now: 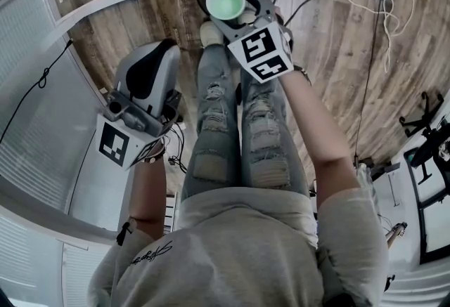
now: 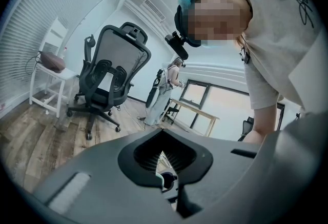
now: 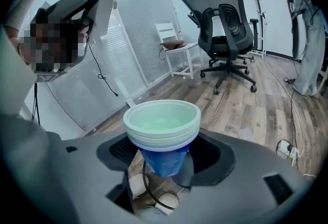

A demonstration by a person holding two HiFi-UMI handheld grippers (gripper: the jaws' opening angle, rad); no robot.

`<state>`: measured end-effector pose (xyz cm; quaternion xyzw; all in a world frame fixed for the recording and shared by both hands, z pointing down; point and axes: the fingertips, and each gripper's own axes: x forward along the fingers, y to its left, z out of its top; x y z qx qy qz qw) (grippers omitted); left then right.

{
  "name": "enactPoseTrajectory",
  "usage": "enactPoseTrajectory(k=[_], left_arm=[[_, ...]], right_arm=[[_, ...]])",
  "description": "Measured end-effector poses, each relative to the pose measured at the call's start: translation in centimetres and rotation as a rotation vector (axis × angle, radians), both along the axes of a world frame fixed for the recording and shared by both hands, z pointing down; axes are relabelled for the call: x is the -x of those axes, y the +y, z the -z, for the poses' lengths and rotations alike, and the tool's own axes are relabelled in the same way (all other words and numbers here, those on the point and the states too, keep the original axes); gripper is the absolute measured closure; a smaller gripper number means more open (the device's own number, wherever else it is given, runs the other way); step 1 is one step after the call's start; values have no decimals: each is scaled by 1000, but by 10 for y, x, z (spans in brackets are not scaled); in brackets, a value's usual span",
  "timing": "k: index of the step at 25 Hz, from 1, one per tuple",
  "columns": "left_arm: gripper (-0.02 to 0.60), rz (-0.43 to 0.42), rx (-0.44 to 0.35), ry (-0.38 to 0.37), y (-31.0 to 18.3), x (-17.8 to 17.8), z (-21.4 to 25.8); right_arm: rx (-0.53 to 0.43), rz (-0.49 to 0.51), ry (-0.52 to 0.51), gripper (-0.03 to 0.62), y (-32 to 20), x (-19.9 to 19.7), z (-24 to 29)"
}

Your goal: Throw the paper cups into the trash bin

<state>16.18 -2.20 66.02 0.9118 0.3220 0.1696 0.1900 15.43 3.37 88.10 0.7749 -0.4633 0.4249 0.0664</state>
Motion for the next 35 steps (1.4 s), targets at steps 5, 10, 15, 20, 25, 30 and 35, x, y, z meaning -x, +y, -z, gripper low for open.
enactPoseTrajectory(k=[5,10,15,20,25,30,35], left_arm=[[578,5,-2,-9,-2,2,-4],[578,14,-3,-13,-4,5,-5],[578,20,6,-2,-1,0,-1],[578,11,10,-7,0,6,-3],[578,10,14,-8,3,5,-4],[578,7,24,-19,4,8,-7],[578,8,16,-24,3,13,-11]], right_arm=[[32,-3,-26,289,2,0,-23],[62,-20,-59,289,6,1,-40],[110,-36,-101,289,13,7,-59],[149,-25,-129,289,14,12,-77],[187,-3,-161,289,11,15,-95],[230,30,-178,289,12,12,-109],[267,43,-189,289,14,9,-120]])
